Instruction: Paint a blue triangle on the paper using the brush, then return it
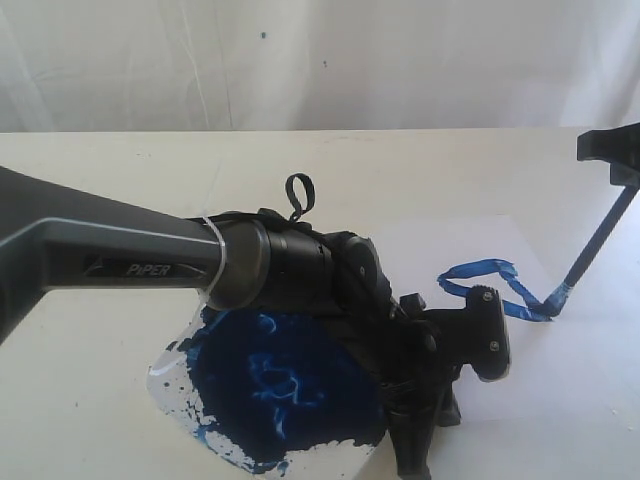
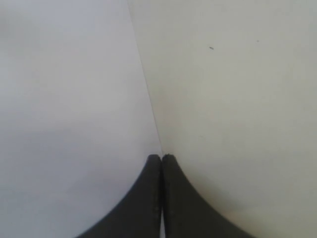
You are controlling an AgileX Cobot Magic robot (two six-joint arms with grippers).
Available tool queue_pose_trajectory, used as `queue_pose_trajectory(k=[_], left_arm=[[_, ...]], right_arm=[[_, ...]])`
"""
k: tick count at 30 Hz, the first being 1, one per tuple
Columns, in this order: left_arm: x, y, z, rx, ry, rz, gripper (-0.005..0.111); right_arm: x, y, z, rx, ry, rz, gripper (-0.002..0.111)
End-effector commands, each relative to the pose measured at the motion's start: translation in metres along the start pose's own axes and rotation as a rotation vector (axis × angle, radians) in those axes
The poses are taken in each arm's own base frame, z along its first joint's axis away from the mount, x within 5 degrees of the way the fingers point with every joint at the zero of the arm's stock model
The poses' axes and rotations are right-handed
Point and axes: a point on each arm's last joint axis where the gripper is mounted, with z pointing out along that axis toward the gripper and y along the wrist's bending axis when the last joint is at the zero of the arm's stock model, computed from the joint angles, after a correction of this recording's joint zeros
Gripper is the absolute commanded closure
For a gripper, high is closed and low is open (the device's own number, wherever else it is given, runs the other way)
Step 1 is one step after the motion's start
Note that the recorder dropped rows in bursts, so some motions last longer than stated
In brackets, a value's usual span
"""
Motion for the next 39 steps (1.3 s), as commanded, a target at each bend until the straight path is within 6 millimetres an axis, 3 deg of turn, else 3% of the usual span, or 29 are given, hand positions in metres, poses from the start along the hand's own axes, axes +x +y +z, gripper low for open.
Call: queue_pose_trajectory(k=[1,11,24,28,33,39], left_arm=[[-0.001,-0.004,0.000,0.026,0.001,-0.006,0.107],[-0.001,-0.004,0.000,0.026,0.001,-0.006,0.107],[-0.008,-0.002,-0.005,0.027,-0.015,0.003,0.107],[-0.021,0.001,-0.024,0.000,-0.055,0.011,0.107],[-0.031,0.010,-0.066,-0.064,-0.100,-0.018,0.107],[-0.011,0.028,-0.118,-0.094,-0.023,-0.115,0.107]], right_arm=[[0.001,-0.001,-0.007,0.007,0.000,-0.010,0.108],[0.001,-0.002,-0.015,0.034,-0.009,-0.014,0.108],[-0.013,-0.001,-0.033,0.037,-0.182,0.007,0.108],[-0.014,-0.001,-0.033,0.036,-0.188,0.011,0.108],[-0.014,-0.001,-0.033,0.034,-0.192,0.014,0.108],[-0.015,0.004,-0.039,-0.021,-0.208,0.108,0.108]])
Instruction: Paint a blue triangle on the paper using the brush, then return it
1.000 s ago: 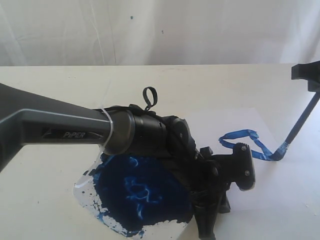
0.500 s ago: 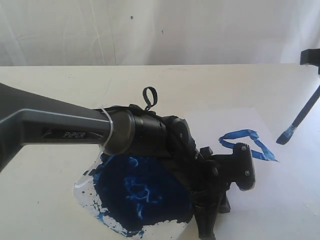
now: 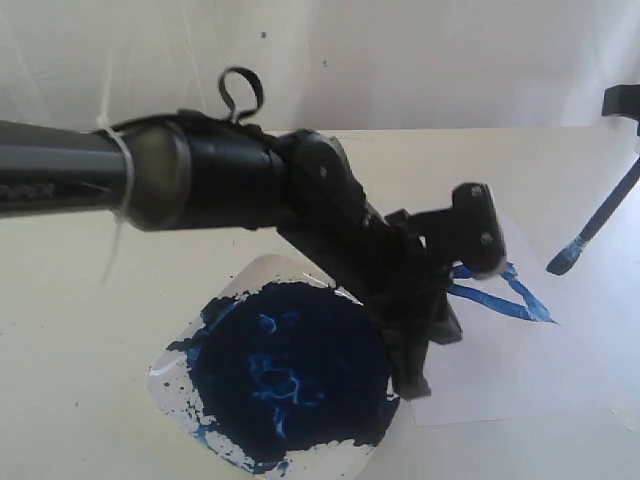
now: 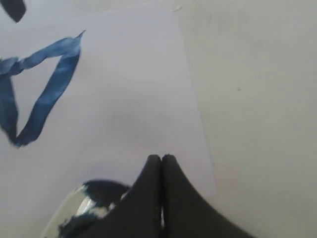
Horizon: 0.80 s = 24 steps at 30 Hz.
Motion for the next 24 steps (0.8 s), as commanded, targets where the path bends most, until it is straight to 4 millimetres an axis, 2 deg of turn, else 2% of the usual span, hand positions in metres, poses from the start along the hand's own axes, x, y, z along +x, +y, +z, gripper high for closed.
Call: queue_pose_trajectory(k=[1,8,12,13,14,17,21,24], left_arm=[[0.013,0.015,-0.041,-0.005,0.073,-0.085,0.107],[0.038,0.026,-0.111,-0.073,0.079,-0.184,0.107],[0.055,0.015,-0.158,-0.159,0.056,-0.238,0.107],[0.061,0.007,-0.175,-0.193,0.045,-0.260,0.107],[0.064,0.003,-0.183,-0.205,0.042,-0.269,0.107],[0.073,-0.019,-0.212,-0.230,0.033,-0.312,0.107],[0.079,-0.054,-0.235,-0.178,0.048,-0.312,0.107],[0.084,-0.076,-0.242,-0.144,0.058,-0.313,0.107]], right_arm=[[-0.002,0.004,-0.008,-0.048,-0.028,0.112,0.108],[0.000,0.016,-0.015,-0.172,0.022,0.321,0.108],[0.001,0.026,-0.015,-0.269,0.062,0.399,0.108],[0.001,0.032,-0.015,-0.346,0.077,0.422,0.108],[0.000,0.036,-0.013,-0.398,0.087,0.430,0.108],[0.001,0.055,0.001,-0.656,0.156,0.493,0.108],[0.021,0.061,0.038,-0.765,0.373,0.558,0.108],[0.037,0.065,0.061,-0.864,0.499,0.573,0.108]])
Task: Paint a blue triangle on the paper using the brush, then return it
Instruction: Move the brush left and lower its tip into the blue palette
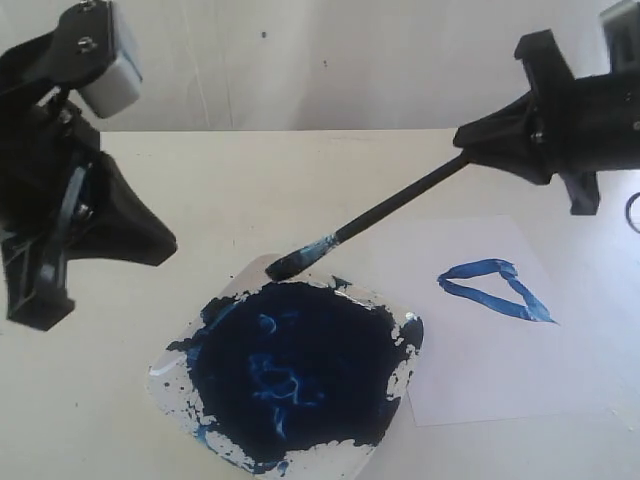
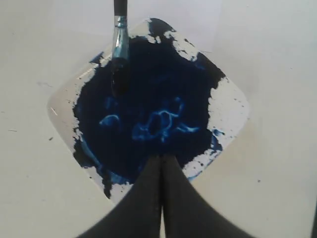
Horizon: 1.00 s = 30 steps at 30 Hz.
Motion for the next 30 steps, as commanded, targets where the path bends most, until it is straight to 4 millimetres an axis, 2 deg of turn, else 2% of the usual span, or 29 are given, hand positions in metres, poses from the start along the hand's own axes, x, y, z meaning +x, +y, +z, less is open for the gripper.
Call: queue_pose_trajectory(k=[1,4,9,16,24,30], left_arm=[[0.016,-0.023,-0.012,0.052,0.020,-0.017,0.107],[0.027,-0.030,-0.008,0.047,0.025,-0.029,0.107],[0.046,-0.028,0.016,-0.012,0.024,-0.076,0.107],[0.046,-0.029,0.018,-0.005,-0.006,-0.111,0.107],[0.044,-0.030,0.018,0.006,-0.023,-0.126,0.107],[0.044,-0.030,0.018,0.007,-0.023,-0.125,0.107]], right_arm=[[0.002,-0.021,0.024,-0.115,0.146,0.065,0.108],[0.001,-0.038,0.036,-0.116,0.189,0.102,0.108],[0.002,-0.072,0.057,-0.082,0.245,0.193,0.108],[0.006,-0.107,0.075,-0.027,0.272,0.285,0.108],[0.004,-0.118,0.085,-0.003,0.233,0.335,0.108],[0.007,-0.116,0.106,0.001,0.264,0.319,0.108]])
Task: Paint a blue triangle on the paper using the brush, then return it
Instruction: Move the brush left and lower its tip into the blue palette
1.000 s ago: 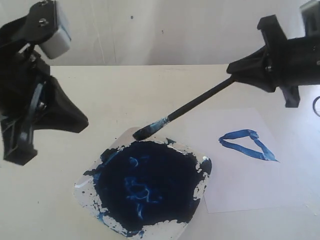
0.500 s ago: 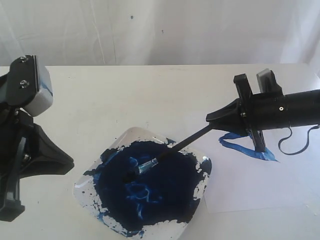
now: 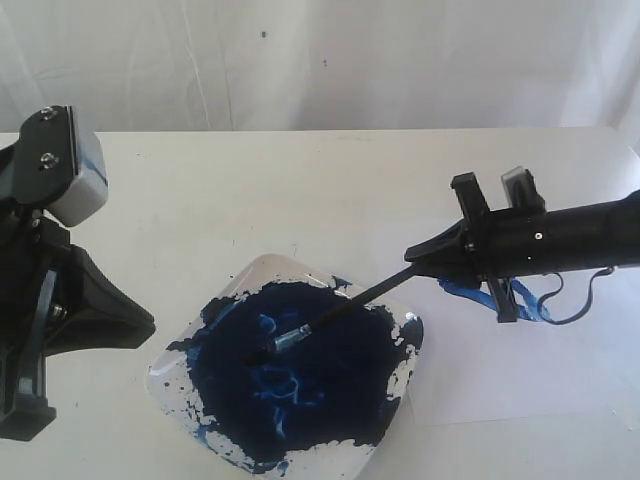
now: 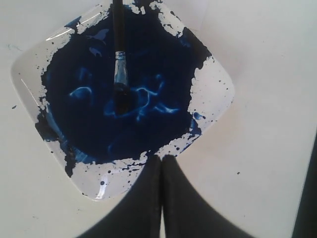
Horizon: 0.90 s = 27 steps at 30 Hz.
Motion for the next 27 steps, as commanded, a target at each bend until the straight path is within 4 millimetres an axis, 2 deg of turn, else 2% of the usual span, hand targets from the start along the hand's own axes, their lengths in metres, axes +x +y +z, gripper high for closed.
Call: queue_pose_trajectory(k=[1,8,14,27], left_arm=[[0.000,-0.002,-0.001,0.016,-0.009,-0.021,0.107],[0.000,-0.003,-0.001,0.017,-0.008,-0.021,0.107],[0.000,-0.003,-0.001,0.019,-0.007,-0.021,0.107],[0.000,-0.003,-0.001,0.019,-0.007,-0.021,0.107]], right_arm=[[-0.002,0.007,0.017,-0.018,0.014,-0.024,0.108],[-0.011,0.005,0.029,-0.014,0.013,-0.018,0.108],[-0.015,-0.005,0.034,0.007,0.006,0.011,0.108],[-0.019,-0.010,0.036,0.032,-0.028,0.026,0.108]])
